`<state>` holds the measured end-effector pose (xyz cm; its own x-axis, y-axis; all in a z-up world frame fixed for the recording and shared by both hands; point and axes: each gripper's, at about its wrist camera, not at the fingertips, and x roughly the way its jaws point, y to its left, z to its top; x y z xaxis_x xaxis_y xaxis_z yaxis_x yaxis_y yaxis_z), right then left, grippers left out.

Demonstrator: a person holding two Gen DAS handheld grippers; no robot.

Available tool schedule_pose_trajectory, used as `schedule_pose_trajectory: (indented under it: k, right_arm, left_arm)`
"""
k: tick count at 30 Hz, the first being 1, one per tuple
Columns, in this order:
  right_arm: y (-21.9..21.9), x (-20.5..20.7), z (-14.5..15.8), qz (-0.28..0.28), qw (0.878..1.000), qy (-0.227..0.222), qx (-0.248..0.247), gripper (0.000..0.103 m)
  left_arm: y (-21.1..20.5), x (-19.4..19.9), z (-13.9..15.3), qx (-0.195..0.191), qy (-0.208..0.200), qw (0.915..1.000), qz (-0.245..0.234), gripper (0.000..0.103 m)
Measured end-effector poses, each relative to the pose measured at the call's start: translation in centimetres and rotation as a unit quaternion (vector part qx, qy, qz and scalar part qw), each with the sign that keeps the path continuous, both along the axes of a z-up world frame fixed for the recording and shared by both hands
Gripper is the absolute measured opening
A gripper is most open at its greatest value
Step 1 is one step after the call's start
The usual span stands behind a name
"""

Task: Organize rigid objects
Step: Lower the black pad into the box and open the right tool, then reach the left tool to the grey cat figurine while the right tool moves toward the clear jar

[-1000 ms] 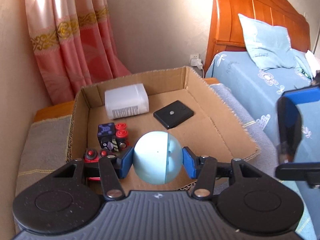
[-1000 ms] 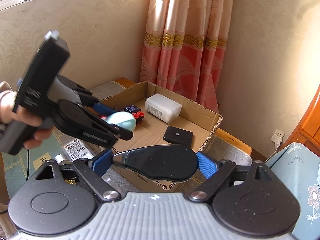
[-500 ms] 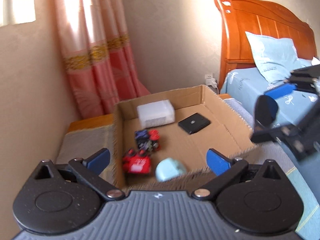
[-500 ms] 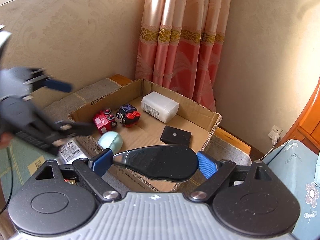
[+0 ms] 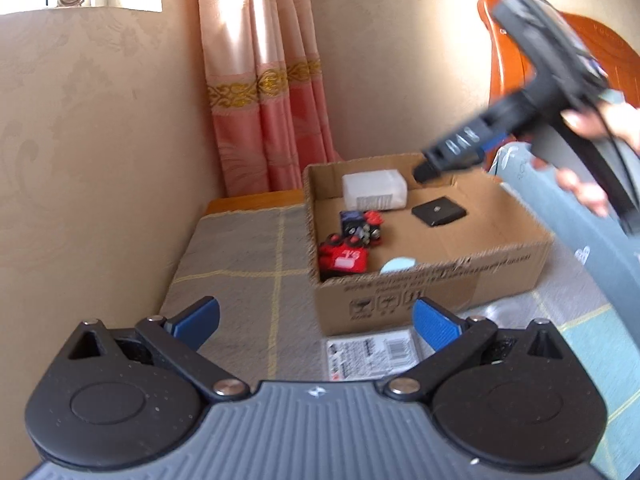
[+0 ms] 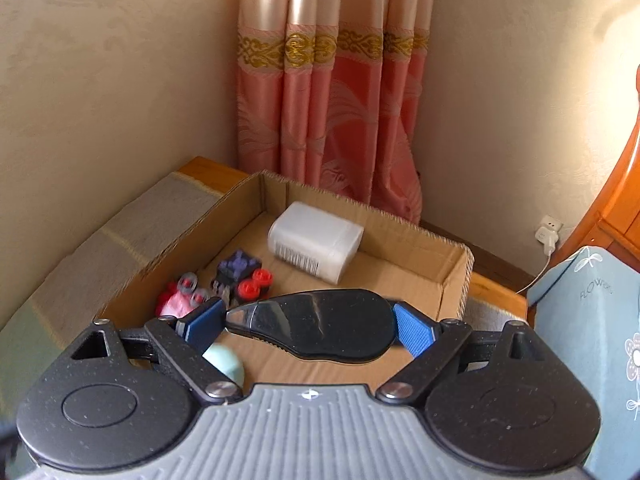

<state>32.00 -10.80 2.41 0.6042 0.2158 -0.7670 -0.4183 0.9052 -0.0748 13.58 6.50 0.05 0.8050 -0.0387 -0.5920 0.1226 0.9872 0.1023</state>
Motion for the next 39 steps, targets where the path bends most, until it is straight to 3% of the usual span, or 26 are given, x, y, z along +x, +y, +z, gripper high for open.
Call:
schedule_pose_trajectory:
  k: [2, 7, 22, 33, 39]
  right_arm:
    - [0.7, 1.1, -0.3, -0.011, 1.0, -0.002, -0.002, 0.103]
    - [1.0, 1.6, -0.7, -0.034, 0.999, 0.018, 0.01, 0.103]
    - [-0.5, -7.8, -0.2, -0.052, 0.999, -0.01, -0.002, 0.103]
    - [-2.5, -16.0, -6.1, -0.013, 0.998, 0.06, -0.007, 0.103]
    - [-3.1, -17.7, -9.0, -0.036, 0.994, 0.093, 0.033, 0.103]
  left_arm:
    - [0.6, -0.2, -0.3, -0.001, 0.005, 1.0, 0.006, 0.102]
    - [1.3, -0.6, -0.7, -0.009, 0.013, 0.9998, 0.009, 0.102]
    - [1.5, -1.6, -0.9, -0.023, 0.022, 0.9995, 0.003, 0.102]
    - [-0.1, -2.7, -2.7, -0.035, 0.059, 0.9968, -0.042, 0.102]
    - [-1.7, -3.4, -3.9, -0.045, 0.082, 0.9923, -0.081, 0.102]
